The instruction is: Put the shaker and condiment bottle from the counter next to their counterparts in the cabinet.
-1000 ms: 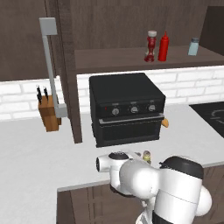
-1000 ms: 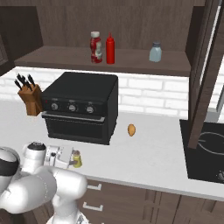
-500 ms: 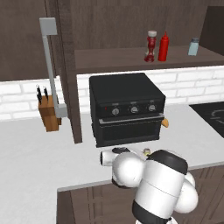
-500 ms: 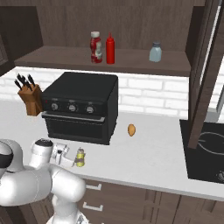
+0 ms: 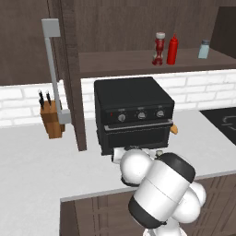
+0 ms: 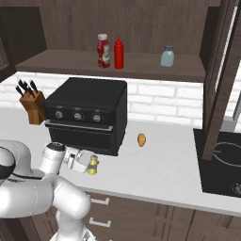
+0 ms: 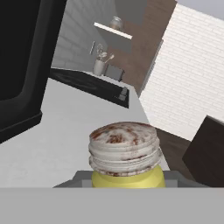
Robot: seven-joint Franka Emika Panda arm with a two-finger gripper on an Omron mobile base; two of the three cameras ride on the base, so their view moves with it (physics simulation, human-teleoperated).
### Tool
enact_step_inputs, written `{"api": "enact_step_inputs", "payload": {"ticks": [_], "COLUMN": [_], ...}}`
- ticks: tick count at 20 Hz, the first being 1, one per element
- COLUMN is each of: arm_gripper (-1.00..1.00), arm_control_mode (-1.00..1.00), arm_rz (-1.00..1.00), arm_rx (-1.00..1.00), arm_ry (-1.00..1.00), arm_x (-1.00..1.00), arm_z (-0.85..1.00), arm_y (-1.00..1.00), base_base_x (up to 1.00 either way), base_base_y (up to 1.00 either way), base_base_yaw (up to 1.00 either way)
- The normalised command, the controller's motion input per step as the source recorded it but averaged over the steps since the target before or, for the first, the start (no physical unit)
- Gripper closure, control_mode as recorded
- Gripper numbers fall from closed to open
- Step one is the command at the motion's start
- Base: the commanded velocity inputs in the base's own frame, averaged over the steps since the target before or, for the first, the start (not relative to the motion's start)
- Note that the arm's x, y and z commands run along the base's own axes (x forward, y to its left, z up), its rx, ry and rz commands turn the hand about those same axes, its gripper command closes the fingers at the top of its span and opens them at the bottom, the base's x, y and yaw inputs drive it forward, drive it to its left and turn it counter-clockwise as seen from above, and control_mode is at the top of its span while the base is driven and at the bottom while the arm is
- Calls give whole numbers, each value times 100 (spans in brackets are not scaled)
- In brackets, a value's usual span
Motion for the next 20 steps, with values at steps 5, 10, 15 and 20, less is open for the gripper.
{"api": "enact_step_inputs", "payload": {"ticks": [5, 10, 15, 20], "arm_gripper": [100, 100, 100, 100], "arm_control_mode": [-100, -100, -100, -100], "arm_rz": [16, 25, 28, 27], "arm_rx": [12, 11, 11, 12], "arm_ry": [0, -3, -12, -21], "arm_x": [-42, -61, -82, -92], "arm_z": [40, 42, 51, 71], "arm_y": [-75, -73, -69, -75], "base_base_x": [0, 0, 0, 0], "base_base_y": [0, 0, 0, 0], "base_base_yaw": [0, 0, 0, 0]}}
